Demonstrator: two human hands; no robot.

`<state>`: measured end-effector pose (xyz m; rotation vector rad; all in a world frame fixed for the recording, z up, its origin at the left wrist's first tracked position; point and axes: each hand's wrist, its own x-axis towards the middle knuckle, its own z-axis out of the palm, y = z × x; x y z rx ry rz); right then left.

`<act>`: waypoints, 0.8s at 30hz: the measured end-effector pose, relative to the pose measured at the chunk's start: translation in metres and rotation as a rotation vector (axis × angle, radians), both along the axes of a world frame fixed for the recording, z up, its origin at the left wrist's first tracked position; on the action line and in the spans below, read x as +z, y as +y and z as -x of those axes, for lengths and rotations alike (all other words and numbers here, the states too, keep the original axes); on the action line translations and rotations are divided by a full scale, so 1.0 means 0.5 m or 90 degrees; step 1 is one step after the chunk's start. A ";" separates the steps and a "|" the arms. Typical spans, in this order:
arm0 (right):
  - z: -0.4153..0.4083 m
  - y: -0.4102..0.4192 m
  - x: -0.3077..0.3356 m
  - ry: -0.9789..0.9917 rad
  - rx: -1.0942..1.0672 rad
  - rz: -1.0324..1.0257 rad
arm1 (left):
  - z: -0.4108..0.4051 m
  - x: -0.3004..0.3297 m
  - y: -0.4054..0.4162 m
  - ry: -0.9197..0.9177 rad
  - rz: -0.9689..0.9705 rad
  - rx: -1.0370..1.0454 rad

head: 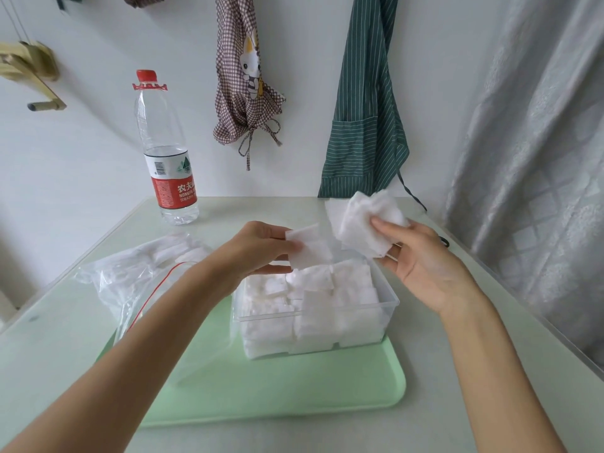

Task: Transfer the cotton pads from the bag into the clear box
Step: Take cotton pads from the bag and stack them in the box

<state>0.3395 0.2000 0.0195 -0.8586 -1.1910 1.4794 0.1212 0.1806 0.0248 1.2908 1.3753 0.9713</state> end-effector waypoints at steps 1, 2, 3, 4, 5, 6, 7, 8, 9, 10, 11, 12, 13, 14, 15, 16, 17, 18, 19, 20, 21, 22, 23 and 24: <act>0.000 -0.006 0.008 0.027 0.050 0.013 | -0.002 0.001 -0.001 -0.008 0.000 -0.004; 0.004 -0.010 0.010 0.019 0.081 0.018 | -0.005 0.003 -0.003 -0.025 0.000 -0.012; 0.013 -0.011 0.007 -0.002 0.089 0.021 | -0.009 0.006 -0.007 -0.053 0.001 -0.018; 0.023 -0.011 0.001 -0.028 0.079 0.019 | -0.013 0.008 -0.009 -0.088 0.005 -0.019; 0.033 -0.012 -0.005 -0.053 0.059 0.017 | -0.017 0.010 -0.012 -0.126 0.014 -0.017; 0.042 -0.011 -0.010 -0.073 0.035 0.011 | -0.020 0.014 -0.014 -0.161 0.025 -0.017; 0.049 -0.012 -0.014 -0.086 0.012 0.003 | -0.021 0.016 -0.015 -0.191 0.038 -0.021; 0.053 -0.010 -0.017 -0.095 -0.012 -0.005 | -0.021 0.019 -0.016 -0.219 0.052 -0.031; 0.055 -0.009 -0.019 -0.101 -0.037 -0.011 | -0.021 0.021 -0.016 -0.239 0.063 -0.042; 0.058 -0.008 -0.022 -0.107 -0.058 -0.019 | -0.021 0.024 -0.017 -0.247 0.067 -0.048; 0.061 -0.008 -0.023 -0.111 -0.073 -0.026 | -0.022 0.024 -0.016 -0.240 0.064 -0.047; 0.063 -0.009 -0.024 -0.119 -0.083 -0.035 | -0.023 0.020 -0.014 -0.223 0.055 -0.041; 0.065 -0.010 -0.024 -0.129 -0.089 -0.044 | -0.023 0.016 -0.012 -0.206 0.044 -0.037; 0.065 -0.011 -0.024 -0.135 -0.090 -0.047 | -0.025 0.013 -0.012 -0.199 0.035 -0.037; 0.063 -0.011 -0.021 -0.131 -0.087 -0.039 | -0.025 0.010 -0.010 -0.203 0.032 -0.035; 0.056 -0.010 -0.019 -0.109 -0.081 -0.019 | -0.024 0.007 -0.008 -0.215 0.034 -0.030; 0.046 -0.008 -0.016 -0.071 -0.077 0.010 | -0.021 0.007 -0.008 -0.227 0.037 -0.024; 0.034 -0.004 -0.013 -0.030 -0.079 0.037 | -0.017 0.007 -0.006 -0.232 0.038 -0.019; 0.020 0.000 -0.009 0.000 -0.089 0.053 | -0.015 0.008 -0.005 -0.208 0.034 -0.019; 0.006 0.004 -0.005 0.019 -0.103 0.061 | -0.015 0.006 -0.003 -0.137 0.024 -0.028; -0.008 0.006 0.000 0.031 -0.115 0.063 | -0.018 0.004 0.000 -0.039 0.013 -0.045; -0.019 0.008 0.002 0.038 -0.123 0.064 | -0.025 0.001 0.002 0.055 0.009 -0.063; -0.027 0.008 0.004 0.041 -0.127 0.063 | -0.034 -0.002 0.005 0.125 0.015 -0.079; -0.031 0.009 0.004 0.039 -0.127 0.061 | -0.043 -0.005 0.008 0.176 0.028 -0.095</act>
